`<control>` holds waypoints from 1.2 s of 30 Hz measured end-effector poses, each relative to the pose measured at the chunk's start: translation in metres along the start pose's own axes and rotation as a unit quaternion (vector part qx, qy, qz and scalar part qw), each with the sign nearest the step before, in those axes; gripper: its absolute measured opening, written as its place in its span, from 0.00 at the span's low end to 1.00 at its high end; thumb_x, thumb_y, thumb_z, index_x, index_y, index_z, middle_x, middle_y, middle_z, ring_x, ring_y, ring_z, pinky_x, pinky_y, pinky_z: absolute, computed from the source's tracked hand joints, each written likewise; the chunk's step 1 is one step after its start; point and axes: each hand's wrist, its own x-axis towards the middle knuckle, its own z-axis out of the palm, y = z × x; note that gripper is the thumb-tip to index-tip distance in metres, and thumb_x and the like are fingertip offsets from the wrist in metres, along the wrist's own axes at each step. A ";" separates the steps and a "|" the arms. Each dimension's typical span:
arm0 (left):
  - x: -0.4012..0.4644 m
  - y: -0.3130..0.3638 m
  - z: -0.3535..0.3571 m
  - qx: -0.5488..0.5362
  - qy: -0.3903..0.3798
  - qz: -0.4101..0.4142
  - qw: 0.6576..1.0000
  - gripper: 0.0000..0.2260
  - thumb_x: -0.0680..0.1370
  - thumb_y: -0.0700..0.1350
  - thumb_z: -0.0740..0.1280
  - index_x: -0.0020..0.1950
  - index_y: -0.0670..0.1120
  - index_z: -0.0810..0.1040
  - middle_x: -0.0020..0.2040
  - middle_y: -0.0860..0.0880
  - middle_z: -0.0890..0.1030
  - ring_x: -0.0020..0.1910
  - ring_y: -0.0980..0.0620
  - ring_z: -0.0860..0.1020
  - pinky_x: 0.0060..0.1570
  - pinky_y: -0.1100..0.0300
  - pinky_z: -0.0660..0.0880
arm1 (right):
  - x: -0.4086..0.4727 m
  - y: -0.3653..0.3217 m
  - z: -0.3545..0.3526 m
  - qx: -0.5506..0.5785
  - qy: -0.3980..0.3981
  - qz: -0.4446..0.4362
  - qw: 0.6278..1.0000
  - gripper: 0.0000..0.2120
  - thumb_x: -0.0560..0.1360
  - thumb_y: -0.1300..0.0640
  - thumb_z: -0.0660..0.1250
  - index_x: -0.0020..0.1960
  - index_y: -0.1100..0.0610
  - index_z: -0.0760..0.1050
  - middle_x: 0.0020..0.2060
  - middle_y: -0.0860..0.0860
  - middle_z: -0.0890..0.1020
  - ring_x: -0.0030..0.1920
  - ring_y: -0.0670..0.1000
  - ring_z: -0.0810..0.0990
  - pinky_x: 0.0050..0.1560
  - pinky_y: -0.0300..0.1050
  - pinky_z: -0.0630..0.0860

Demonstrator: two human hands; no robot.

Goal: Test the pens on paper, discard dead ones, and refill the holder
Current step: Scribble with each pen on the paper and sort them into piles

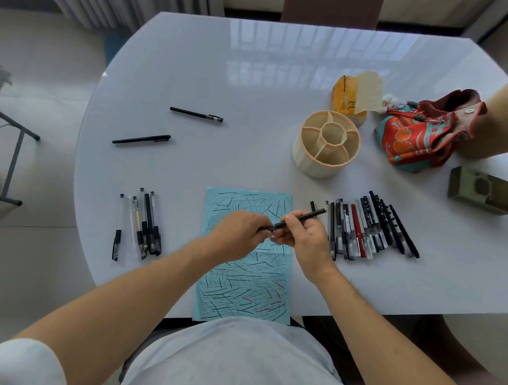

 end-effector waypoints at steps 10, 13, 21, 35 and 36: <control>-0.012 -0.008 0.015 -0.048 -0.009 -0.019 0.999 0.09 0.81 0.53 0.66 0.51 0.50 0.80 0.44 0.53 0.83 0.42 0.54 0.79 0.42 0.56 0.75 | 0.004 0.007 0.001 -0.094 0.014 0.055 0.994 0.13 0.84 0.54 0.64 0.47 0.62 0.78 0.32 0.55 0.84 0.31 0.52 0.82 0.35 0.44 0.81; -0.018 -0.024 0.021 -0.005 -0.017 -0.028 0.999 0.20 0.79 0.58 0.67 0.68 0.52 0.73 0.65 0.54 0.78 0.67 0.54 0.72 0.67 0.55 0.71 | 0.021 -0.005 -0.022 -0.284 0.037 0.061 0.956 0.17 0.84 0.47 0.63 0.45 0.58 0.76 0.33 0.54 0.83 0.32 0.51 0.80 0.34 0.50 0.81; -0.041 -0.056 0.029 0.164 -0.042 -0.072 0.983 0.33 0.75 0.55 0.70 0.77 0.55 0.61 0.82 0.46 0.54 0.81 0.43 0.49 0.78 0.47 0.52 | 0.048 0.003 -0.055 -0.633 0.048 0.081 0.769 0.11 0.80 0.48 0.65 0.57 0.54 0.76 0.49 0.54 0.83 0.45 0.53 0.78 0.41 0.46 0.75; -0.041 -0.088 0.020 0.120 0.007 -0.085 0.989 0.34 0.71 0.56 0.73 0.75 0.59 0.63 0.81 0.50 0.54 0.80 0.46 0.50 0.78 0.46 0.52 | 0.209 -0.081 0.159 -0.545 -0.074 -0.181 0.815 0.14 0.80 0.56 0.64 0.65 0.55 0.79 0.60 0.53 0.82 0.58 0.56 0.80 0.63 0.50 0.75; -0.042 -0.090 0.021 0.117 0.004 -0.084 0.990 0.35 0.72 0.56 0.72 0.76 0.59 0.62 0.82 0.50 0.53 0.81 0.46 0.49 0.78 0.46 0.50 | 0.223 -0.085 0.176 -0.572 -0.084 -0.184 0.795 0.17 0.81 0.57 0.62 0.68 0.55 0.77 0.65 0.54 0.79 0.62 0.57 0.78 0.65 0.51 0.74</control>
